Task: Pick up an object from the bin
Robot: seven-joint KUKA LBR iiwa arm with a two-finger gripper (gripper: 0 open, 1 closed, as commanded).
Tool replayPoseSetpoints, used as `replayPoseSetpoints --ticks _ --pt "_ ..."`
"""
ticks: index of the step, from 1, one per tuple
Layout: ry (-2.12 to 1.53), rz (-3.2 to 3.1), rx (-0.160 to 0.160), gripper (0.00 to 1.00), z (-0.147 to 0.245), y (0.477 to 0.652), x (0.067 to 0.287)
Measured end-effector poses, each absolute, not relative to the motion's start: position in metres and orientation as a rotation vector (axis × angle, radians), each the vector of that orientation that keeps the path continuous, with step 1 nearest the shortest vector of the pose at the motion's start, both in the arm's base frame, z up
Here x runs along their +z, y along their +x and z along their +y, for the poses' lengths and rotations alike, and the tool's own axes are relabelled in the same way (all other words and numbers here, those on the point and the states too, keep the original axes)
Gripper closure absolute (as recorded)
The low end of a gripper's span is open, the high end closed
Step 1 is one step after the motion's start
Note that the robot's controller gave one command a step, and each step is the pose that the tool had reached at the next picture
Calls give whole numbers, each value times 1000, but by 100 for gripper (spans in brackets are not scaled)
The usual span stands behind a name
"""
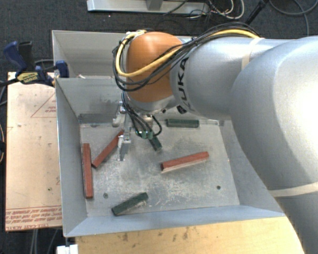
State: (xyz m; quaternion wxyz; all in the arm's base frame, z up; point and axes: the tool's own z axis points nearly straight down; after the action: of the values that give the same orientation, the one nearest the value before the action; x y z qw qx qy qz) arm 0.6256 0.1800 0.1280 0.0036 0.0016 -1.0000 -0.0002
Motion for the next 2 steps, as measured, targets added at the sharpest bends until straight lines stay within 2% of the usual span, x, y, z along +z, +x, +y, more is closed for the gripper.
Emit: replayPoseSetpoints --ticks 1,2 --pt "2 -3142 -2 0 180 628 133" --pt "211 -3151 -6 100 204 634 78"
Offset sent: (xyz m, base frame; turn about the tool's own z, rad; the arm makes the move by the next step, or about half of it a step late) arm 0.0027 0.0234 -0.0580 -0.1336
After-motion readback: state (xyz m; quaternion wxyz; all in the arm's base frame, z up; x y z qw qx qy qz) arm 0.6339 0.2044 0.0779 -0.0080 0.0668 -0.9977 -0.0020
